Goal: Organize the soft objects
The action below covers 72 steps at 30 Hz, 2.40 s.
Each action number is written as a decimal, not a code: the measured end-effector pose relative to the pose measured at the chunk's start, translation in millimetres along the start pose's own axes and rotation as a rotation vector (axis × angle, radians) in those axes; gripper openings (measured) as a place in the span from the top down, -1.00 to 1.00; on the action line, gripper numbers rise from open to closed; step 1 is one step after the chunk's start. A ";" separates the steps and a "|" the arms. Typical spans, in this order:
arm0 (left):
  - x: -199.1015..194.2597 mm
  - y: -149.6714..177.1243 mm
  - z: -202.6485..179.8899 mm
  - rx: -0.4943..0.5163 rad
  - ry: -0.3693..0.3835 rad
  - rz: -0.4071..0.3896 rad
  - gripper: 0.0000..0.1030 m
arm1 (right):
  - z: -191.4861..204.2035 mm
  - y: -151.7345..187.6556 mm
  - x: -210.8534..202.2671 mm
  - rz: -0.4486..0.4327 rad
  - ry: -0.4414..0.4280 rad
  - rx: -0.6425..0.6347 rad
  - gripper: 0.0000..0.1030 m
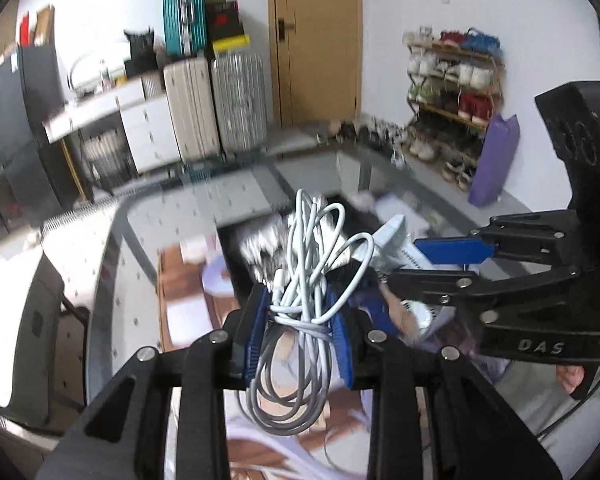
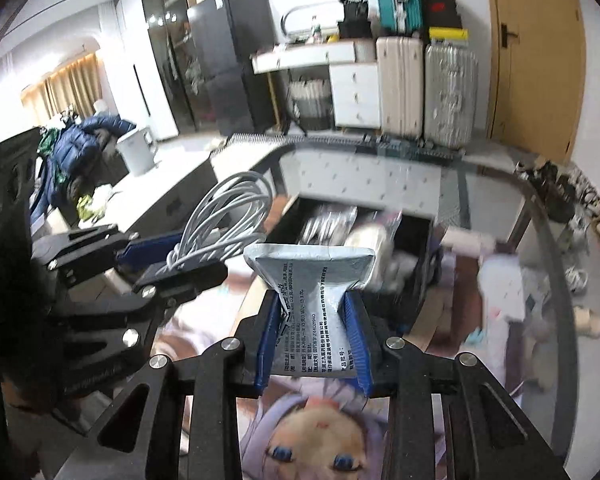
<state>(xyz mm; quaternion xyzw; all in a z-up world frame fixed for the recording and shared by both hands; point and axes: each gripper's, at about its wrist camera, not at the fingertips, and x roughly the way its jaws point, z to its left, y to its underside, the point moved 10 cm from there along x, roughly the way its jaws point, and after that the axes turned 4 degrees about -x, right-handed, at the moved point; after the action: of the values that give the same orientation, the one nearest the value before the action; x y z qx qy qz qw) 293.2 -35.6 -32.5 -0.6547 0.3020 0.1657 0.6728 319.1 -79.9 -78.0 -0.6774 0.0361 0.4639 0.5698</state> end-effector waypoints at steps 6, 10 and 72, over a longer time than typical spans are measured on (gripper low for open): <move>3.1 -34.1 13.2 -0.023 -0.037 -0.076 0.44 | -16.8 -38.1 2.0 -0.075 0.074 0.003 0.37; 20.7 -52.1 26.6 -0.055 -0.027 -0.109 0.45 | -27.6 -53.0 21.8 -0.067 0.101 0.005 0.37; -65.0 23.0 36.5 -0.253 -0.153 -0.227 -0.99 | 26.2 28.2 -107.4 -0.384 0.146 -0.012 -0.98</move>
<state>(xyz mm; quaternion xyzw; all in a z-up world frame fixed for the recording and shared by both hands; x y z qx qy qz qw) 236.4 13.4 -11.5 -0.7496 0.1508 0.1745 0.6204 226.5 -120.2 -24.8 -0.7069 -0.0554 0.2967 0.6396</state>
